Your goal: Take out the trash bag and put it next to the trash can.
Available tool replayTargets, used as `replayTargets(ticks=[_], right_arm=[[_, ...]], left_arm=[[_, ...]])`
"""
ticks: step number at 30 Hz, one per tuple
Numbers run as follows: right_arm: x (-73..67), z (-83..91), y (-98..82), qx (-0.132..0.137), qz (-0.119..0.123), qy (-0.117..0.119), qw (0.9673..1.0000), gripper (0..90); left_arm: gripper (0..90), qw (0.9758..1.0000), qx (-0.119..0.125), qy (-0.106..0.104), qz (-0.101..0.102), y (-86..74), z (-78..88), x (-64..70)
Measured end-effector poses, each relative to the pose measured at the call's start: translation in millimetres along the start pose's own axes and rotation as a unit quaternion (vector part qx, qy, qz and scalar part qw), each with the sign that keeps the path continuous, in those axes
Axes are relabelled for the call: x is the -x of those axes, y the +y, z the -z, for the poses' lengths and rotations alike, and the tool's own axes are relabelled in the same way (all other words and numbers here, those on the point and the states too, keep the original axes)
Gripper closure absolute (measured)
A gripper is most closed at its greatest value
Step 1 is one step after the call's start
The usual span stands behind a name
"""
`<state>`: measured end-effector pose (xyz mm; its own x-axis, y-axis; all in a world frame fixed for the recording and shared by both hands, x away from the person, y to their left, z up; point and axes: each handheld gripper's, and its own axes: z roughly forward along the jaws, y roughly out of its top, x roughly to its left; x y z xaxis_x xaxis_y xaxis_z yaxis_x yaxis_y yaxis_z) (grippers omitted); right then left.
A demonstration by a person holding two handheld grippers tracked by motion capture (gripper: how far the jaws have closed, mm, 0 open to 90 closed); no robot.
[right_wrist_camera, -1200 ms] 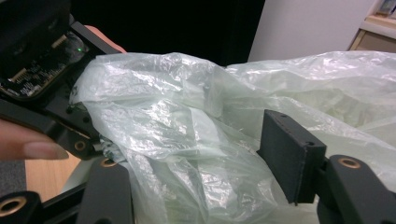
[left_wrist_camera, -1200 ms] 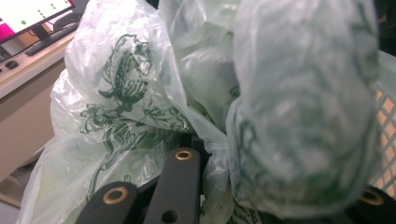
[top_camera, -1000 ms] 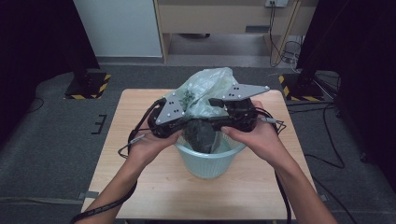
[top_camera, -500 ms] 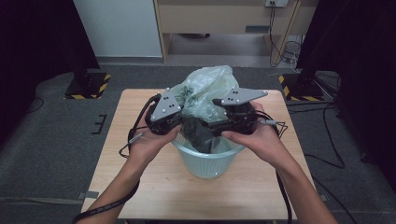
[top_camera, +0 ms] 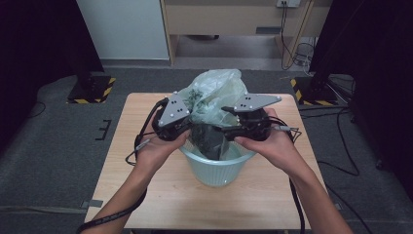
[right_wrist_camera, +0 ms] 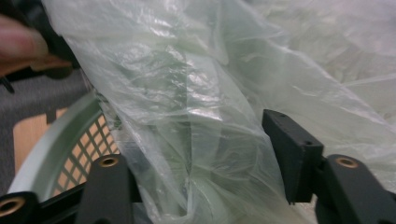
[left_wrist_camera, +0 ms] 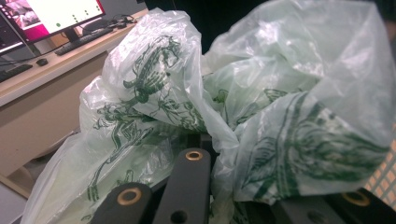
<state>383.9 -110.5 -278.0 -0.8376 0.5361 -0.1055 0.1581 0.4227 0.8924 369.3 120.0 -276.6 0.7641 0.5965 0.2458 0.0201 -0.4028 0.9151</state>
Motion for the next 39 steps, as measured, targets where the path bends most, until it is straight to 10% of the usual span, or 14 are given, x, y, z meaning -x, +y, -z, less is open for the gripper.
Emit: replayTargets(ticks=[6,12,18,23,39], right_arm=[[-4.8,-5.1,1.0,-0.015,0.002,0.009,0.9998,21.3],[-0.8,-3.0,-0.3,-0.01,-0.005,0.005,0.9999,25.7],[6.5,4.6,-2.2,0.016,-0.017,0.003,0.9997,45.4],[9.2,9.4,1.1,0.037,-0.02,-0.016,0.999,82.5],[2.8,4.0,7.2,0.045,-0.034,0.012,0.9984,89.2]], left_arm=[[87.9,0.9998,-0.002,-0.018,-0.002,2.4,-2.2,4.0],[88.0,0.9999,-0.006,0.015,0.0,4.5,3.6,1.8],[88.3,0.9997,0.005,0.022,0.003,3.7,9.4,-1.6],[88.2,0.9997,0.022,0.009,-0.005,3.6,9.5,2.2],[84.3,0.9988,0.043,-0.022,0.003,-0.3,5.7,2.9]])
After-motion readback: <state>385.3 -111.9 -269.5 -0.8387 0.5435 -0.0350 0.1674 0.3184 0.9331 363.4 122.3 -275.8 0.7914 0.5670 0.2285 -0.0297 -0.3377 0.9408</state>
